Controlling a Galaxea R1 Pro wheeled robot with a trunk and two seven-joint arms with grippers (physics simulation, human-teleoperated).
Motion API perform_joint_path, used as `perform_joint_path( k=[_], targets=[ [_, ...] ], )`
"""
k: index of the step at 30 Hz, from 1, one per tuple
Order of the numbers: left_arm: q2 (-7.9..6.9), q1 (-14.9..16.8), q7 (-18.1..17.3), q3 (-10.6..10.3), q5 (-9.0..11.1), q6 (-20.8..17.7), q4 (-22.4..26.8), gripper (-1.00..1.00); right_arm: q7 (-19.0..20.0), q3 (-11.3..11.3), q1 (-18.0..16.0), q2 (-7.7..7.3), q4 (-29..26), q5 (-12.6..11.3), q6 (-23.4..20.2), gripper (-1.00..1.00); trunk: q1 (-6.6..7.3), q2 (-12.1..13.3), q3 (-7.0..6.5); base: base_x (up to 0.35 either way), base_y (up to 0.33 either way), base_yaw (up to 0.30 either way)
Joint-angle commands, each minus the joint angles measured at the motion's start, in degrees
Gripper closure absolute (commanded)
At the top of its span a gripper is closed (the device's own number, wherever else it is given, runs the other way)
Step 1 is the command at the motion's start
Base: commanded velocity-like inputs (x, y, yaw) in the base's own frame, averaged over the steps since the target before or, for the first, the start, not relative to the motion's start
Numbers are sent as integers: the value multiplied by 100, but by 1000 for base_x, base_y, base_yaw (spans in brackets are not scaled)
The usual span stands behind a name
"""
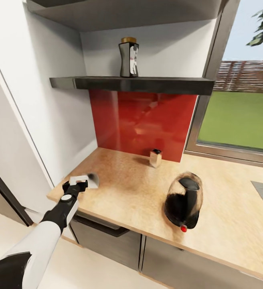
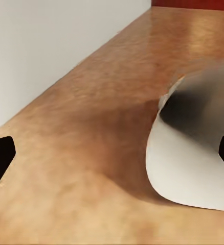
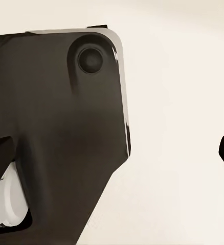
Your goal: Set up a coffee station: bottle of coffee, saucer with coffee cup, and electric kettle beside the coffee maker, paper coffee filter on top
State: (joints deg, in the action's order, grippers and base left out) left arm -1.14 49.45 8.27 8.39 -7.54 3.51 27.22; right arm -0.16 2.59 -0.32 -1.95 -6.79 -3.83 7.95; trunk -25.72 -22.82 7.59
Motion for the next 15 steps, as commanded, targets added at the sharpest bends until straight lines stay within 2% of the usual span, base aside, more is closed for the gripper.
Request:
perform_joint_path(
  k=[1,5,15],
  targets=[
    [2,5,8,22,-60,22,-7,-100,7,20,-3,1,3,-41,22,-100,-6,-10,11,270,175,0],
    [3,4,8,16,-59,32,-6,-100,7,15,-3,10,3,-39,18,-100,-6,-10,11,158,95,0],
    [5,3,8,16,-59,44,-12,-100,23,13,-3,27,3,-39,20,-100,-6,-10,11,16,10,0]
  ],
)
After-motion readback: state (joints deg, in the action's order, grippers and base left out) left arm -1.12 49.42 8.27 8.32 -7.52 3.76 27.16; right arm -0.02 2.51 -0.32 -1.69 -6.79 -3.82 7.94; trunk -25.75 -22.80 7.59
